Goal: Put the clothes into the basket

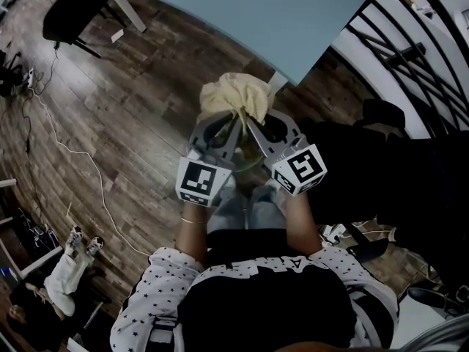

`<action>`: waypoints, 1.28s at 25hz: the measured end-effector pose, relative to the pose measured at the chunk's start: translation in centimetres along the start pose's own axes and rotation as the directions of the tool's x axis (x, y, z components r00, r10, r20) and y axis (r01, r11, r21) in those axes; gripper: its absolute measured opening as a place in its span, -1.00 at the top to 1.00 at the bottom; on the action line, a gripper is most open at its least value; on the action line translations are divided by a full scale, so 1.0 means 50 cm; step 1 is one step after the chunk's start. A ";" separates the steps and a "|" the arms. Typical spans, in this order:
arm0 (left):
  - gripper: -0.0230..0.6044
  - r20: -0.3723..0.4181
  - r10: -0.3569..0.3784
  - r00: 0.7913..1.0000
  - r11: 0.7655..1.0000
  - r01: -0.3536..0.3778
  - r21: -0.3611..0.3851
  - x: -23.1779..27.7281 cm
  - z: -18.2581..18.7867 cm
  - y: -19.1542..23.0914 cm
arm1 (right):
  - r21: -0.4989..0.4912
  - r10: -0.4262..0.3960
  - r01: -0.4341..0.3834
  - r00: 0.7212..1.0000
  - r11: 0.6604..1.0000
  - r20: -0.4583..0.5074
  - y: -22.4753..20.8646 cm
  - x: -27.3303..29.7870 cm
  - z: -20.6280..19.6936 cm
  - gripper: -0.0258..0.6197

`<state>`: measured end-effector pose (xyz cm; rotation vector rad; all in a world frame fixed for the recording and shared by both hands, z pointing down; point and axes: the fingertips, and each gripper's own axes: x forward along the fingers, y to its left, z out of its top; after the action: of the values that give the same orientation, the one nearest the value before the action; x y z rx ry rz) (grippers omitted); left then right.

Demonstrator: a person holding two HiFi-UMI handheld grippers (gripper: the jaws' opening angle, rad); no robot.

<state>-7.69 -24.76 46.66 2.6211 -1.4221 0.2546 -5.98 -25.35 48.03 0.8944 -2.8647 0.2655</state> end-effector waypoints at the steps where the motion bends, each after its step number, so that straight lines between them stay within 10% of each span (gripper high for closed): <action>1: 0.84 -0.003 0.000 1.000 1.000 0.000 -0.001 0.001 -0.006 0.000 | 0.000 0.002 -0.002 1.000 1.000 -0.002 0.000 0.001 -0.007 0.70; 32: 0.84 -0.103 -0.032 0.994 0.996 0.023 -0.082 0.021 -0.173 -0.007 | 0.110 -0.014 0.024 0.996 0.994 -0.088 -0.003 0.009 -0.177 0.70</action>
<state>-7.48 -23.60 55.31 2.5219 -1.3336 0.3187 -5.64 -23.92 56.78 0.9043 -2.7833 0.4537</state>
